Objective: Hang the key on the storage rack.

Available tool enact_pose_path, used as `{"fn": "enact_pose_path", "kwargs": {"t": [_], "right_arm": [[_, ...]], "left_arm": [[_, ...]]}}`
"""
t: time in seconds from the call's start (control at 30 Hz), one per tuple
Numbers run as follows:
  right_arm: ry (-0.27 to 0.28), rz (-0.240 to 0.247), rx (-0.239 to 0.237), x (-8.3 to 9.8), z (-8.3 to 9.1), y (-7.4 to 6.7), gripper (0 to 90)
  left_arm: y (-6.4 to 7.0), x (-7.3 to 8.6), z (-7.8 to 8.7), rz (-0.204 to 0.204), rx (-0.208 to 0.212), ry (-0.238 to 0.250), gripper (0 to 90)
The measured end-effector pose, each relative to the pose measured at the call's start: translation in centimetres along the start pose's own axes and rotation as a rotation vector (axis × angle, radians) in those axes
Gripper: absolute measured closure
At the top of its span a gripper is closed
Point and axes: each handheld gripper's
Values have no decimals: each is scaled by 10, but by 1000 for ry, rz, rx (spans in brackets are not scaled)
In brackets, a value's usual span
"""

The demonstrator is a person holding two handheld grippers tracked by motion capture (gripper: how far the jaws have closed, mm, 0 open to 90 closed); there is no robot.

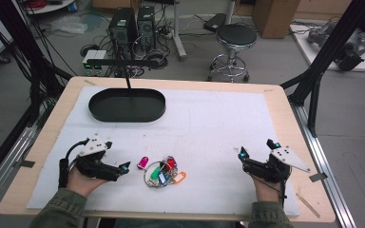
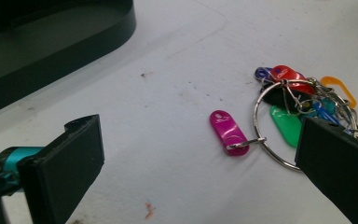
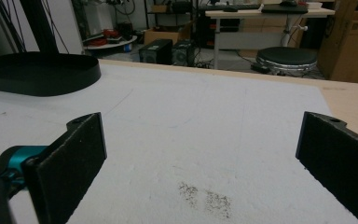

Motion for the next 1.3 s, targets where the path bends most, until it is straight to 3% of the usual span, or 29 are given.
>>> {"fn": "enact_pose_path", "kwargs": {"t": [0.33, 0.77, 1.0, 1.3], "right_arm": [[-2, -1, -1, 0, 0, -1, 5], [-2, -1, 0, 0, 1, -1, 5], [2, 0, 2, 0, 1, 0, 6], [1, -1, 3, 0, 1, 0, 5]], "left_arm": [[19, -14, -13, -70, 33, -58, 17], [32, -22, -24, -112, 93, -104, 17], [51, -31, -37, -184, 131, -155, 17], [67, -36, -51, -219, 158, -205, 17]]}}
Point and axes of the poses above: each handheld gripper's, and its own axes: z roughly backward along the jaws, x roughly out of its underside, y roughly to its right, and after that the axes turned 9 degrees about -y, right-handed
